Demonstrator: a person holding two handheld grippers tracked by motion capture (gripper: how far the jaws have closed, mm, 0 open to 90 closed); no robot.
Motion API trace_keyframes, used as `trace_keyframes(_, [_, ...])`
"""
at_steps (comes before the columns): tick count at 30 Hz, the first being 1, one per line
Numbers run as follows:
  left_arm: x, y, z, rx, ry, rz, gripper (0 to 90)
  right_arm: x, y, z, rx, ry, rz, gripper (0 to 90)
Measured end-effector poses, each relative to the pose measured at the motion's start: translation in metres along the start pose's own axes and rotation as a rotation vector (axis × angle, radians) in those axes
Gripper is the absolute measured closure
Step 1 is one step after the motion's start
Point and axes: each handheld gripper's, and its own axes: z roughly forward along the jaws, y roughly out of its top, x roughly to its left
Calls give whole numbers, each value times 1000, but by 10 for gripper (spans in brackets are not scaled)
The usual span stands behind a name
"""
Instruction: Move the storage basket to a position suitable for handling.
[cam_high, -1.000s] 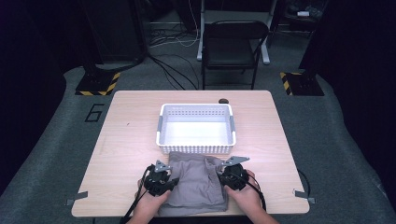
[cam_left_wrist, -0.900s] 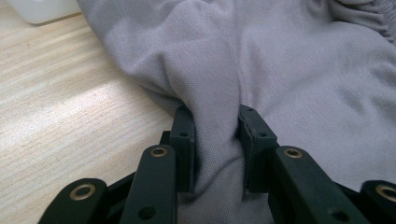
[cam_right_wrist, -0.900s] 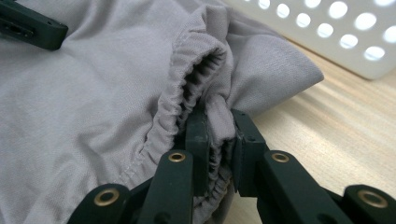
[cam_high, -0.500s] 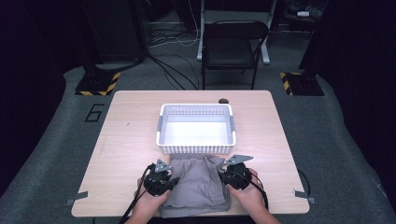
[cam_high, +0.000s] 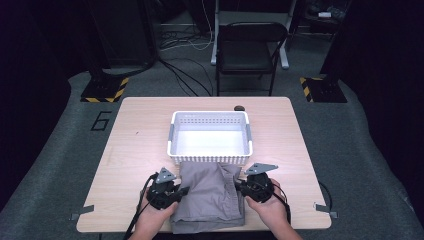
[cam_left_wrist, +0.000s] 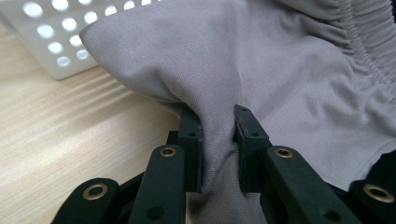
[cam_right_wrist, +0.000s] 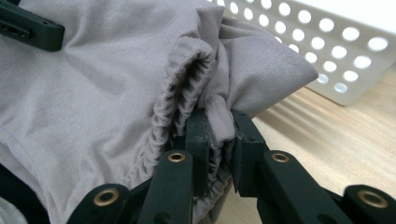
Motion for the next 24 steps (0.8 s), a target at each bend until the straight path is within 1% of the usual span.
trace_keyframes(1, [1,2,-2,-5,4,6,759,1,1,-2,-5,1,6,790])
trace_keyframes(2, [1,4,-5,-9,2,2,759,1,3,-4,-11,3,-3,790])
trace_keyframes(3, [1,6,-7,-2,-4,4,759,2,5,-6,-14,4,5,790])
trace_keyframes(4, [1,8,-9,-6,1,2,759,2,7,-7,-23,8,-7,789])
trace_keyframes(6, [1,10,-12,-17,1,-5,759,3,11,-11,-39,13,-1,789])
trace_keyframes(7, [1,11,-14,-20,2,-8,759,4,12,-13,-48,13,-15,789])
trace_keyframes(8, [1,13,-15,-18,3,-4,759,5,14,-15,-55,14,-11,789])
trace_keyframes(9, [1,14,-15,-26,8,-2,759,5,16,-17,-61,13,-21,789])
trace_keyframes(10, [2,16,-17,-20,7,6,758,6,18,-17,-66,9,-23,789])
trace_keyframes(11, [1,18,-17,-31,9,-2,759,6,19,-19,-61,7,-24,789])
trace_keyframes(12, [1,20,-17,-33,15,7,759,6,21,-19,-66,5,-25,789])
trace_keyframes(13, [1,22,-18,-33,12,2,758,6,23,-20,-65,3,-33,789])
trace_keyframes(14, [1,24,-20,-32,15,16,759,6,24,-20,-70,0,-32,790])
trace_keyframes(15, [0,26,-20,-39,16,14,759,6,26,-21,-72,-4,-30,790])
trace_keyframes(16, [-1,28,-21,-48,28,21,758,5,28,-22,-83,-4,-39,790])
trace_keyframes(20, [1,37,-27,-51,31,46,759,5,37,-26,-104,-7,-44,791])
trace_keyframes(21, [2,39,-28,-53,33,39,759,5,40,-28,-107,-6,-45,791])
trace_keyframes(24, [5,47,-32,-64,31,41,759,3,48,-31,-116,-2,-46,791])
